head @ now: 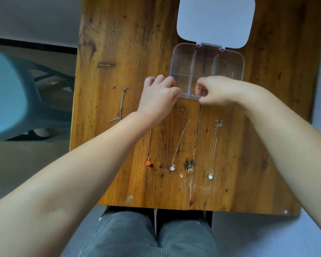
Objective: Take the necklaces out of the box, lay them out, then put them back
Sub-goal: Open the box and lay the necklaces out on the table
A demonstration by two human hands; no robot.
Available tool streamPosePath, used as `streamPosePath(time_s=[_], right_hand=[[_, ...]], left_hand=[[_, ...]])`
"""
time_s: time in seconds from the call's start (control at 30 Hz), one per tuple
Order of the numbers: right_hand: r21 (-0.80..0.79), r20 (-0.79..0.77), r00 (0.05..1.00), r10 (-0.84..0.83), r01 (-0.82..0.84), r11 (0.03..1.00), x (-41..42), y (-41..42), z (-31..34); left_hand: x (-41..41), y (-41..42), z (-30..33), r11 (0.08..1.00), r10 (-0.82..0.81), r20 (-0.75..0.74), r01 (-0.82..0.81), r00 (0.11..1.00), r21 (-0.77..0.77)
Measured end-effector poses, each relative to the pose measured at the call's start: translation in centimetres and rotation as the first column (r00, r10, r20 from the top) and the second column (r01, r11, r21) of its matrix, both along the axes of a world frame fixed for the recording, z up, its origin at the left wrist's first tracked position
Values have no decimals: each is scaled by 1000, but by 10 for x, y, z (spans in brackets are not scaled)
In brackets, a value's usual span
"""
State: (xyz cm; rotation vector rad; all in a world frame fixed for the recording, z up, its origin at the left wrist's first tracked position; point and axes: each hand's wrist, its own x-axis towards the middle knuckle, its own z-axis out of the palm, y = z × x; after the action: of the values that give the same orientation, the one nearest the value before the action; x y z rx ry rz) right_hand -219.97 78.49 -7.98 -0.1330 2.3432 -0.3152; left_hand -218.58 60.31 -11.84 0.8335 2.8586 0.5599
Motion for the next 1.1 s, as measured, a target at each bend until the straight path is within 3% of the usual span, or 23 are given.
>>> streamPosePath(time_s=[0.13,0.2,0.27,0.37,0.43,0.53,0.73,0.87,0.97,1.03,1.1], right_hand=[[-205,-171,973,-155,119,971,16,11,14],[-407,-143,939,-314,234,883,24,21,28],[-652,7,878,-479,368,664,34,31,46],[-830,256,796,-549,472,298,52,45,65],[-857,309,773,-554,479,191,62,54,71],[-848,402,720,-566,525,65,83,73,72],[-808,439,533,-723,587,-58,136,116,50],[-817,448,466,-763,559,-139,166,142,47],[-830,466,533,-706,541,-139,185,156,50],[-831,463,611,-642,552,-74,197,162,52],[-809,487,670,-561,587,-1,210,167,54]], left_hand=[[2,2,4,999,17,-11,-18,1000,-50],[7,6,10,999,40,-47,-40,998,-7],[14,16,22,993,5,-10,-4,1000,118],[31,44,47,898,-149,286,9,947,439],[47,60,60,822,-222,477,-100,851,561],[68,75,63,780,-205,600,-241,773,577],[99,84,52,789,-170,732,-354,660,502],[119,96,43,729,-153,843,-517,516,449],[134,117,34,541,-198,944,-774,264,330],[139,132,28,355,-296,953,-920,61,169],[140,144,24,199,-381,921,-980,-83,-6]])
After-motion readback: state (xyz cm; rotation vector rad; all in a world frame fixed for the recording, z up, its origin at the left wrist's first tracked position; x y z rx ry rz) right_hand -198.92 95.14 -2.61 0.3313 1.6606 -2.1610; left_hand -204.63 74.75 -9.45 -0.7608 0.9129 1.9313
